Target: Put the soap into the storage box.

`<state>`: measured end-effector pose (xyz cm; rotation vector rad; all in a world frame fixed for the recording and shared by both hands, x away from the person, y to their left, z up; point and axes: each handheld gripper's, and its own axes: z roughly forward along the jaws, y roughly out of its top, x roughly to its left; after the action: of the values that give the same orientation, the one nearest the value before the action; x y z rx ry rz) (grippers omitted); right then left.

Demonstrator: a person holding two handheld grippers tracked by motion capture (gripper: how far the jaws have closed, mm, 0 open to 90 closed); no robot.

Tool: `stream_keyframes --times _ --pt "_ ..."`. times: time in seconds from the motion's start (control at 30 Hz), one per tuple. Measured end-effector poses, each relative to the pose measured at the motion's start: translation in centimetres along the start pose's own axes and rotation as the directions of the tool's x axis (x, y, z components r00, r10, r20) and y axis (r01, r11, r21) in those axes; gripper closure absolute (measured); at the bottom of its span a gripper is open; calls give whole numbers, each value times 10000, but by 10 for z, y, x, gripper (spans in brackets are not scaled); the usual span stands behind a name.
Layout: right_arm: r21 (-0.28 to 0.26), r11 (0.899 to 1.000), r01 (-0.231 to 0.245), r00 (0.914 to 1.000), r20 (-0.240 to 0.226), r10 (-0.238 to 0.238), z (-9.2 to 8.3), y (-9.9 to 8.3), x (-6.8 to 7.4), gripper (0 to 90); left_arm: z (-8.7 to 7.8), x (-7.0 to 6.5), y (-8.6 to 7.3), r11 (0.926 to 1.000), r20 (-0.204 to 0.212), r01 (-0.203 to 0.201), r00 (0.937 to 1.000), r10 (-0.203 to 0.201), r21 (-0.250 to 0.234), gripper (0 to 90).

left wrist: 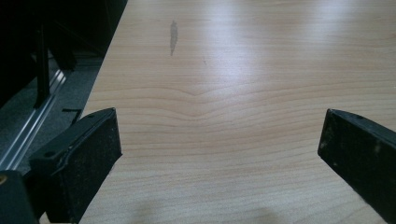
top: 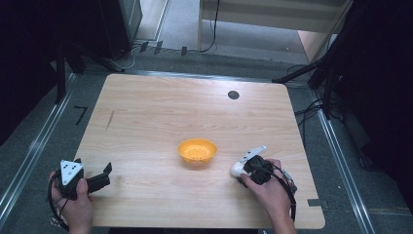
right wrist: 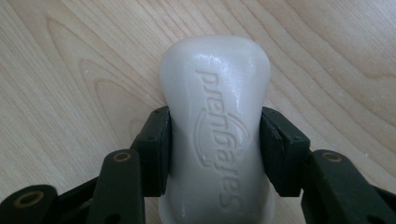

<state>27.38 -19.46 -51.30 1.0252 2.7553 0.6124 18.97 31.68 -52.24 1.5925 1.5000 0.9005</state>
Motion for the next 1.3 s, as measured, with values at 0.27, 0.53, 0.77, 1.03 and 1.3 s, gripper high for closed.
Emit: stream_keyframes --times 0.27,0.53,0.77,1.03,1.3 --pt "-248 9994 247 9994 -256 -254 -6 2 -4 502 0 0 0 10000 -18 -3 10000 3 17 0" --pt "-371 9979 525 9977 -409 -540 -14 9 -6 501 0 0 0 10000 -2 12 10000 -12 -13 0" --pt "-352 9957 855 9951 -475 -871 -15 15 -5 502 0 0 0 10000 -23 -4 10000 4 -8 0" --pt "-424 9945 954 9939 -520 -976 -16 20 -6 501 0 0 0 10000 -93 9 10000 -9 -27 0" --pt "-499 9928 1089 9922 -562 -1116 -20 27 -9 501 0 0 0 10000 -102 31 9999 -32 -31 0"
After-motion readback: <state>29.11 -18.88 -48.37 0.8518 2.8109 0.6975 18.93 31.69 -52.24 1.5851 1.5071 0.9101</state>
